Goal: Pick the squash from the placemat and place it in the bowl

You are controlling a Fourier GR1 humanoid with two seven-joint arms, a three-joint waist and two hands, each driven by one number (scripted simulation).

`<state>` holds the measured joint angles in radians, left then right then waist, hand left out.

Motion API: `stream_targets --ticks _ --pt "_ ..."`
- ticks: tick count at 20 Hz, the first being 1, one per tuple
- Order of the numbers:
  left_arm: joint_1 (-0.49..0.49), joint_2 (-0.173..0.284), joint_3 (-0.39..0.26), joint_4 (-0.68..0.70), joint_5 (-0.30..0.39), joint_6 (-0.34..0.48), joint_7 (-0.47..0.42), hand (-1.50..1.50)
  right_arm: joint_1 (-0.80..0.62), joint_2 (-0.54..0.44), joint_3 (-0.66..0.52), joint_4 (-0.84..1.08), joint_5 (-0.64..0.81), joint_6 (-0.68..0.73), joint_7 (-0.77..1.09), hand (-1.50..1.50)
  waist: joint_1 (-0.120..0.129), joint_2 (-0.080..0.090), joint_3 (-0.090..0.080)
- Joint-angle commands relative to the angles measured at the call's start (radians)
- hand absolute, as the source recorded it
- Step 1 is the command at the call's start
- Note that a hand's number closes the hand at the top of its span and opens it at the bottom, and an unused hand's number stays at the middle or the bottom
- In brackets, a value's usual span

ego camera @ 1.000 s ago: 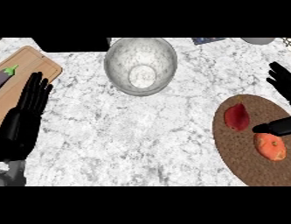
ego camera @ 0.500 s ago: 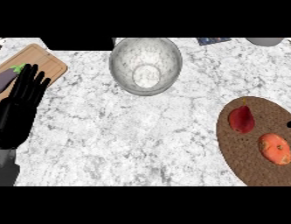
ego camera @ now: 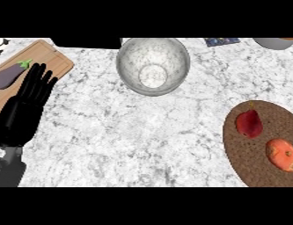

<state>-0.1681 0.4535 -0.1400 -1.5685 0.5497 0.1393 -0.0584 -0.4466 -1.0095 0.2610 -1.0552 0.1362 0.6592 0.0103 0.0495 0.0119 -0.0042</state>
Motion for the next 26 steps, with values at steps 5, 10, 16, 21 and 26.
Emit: stream_targets --ticks 5,10,16,21,26 --pt "0.001 -0.007 0.047 0.008 0.001 -0.020 0.013 0.00 -0.216 0.112 0.055 -0.001 -0.013 0.315 0.240 -1.50 -0.032 -0.010 0.003" --pt "0.043 -0.010 0.106 0.026 0.002 -0.084 -0.003 0.00 -0.148 0.175 -0.020 -0.060 -0.022 0.305 0.342 -1.50 -0.047 -0.013 0.004" --pt "0.068 -0.048 0.114 0.029 -0.055 -0.084 -0.017 0.00 -0.017 0.122 -0.096 -0.183 -0.047 0.368 0.362 -1.50 -0.057 -0.015 0.004" --pt "0.057 -0.084 0.105 -0.017 -0.088 -0.055 0.043 0.00 0.112 0.147 -0.138 -0.336 0.006 0.279 0.371 -1.50 -0.060 -0.016 0.004" --pt "0.050 -0.096 0.126 -0.051 -0.102 -0.065 0.075 0.00 0.150 0.219 -0.145 -0.271 0.175 0.150 0.207 -1.50 -0.048 -0.012 0.005"
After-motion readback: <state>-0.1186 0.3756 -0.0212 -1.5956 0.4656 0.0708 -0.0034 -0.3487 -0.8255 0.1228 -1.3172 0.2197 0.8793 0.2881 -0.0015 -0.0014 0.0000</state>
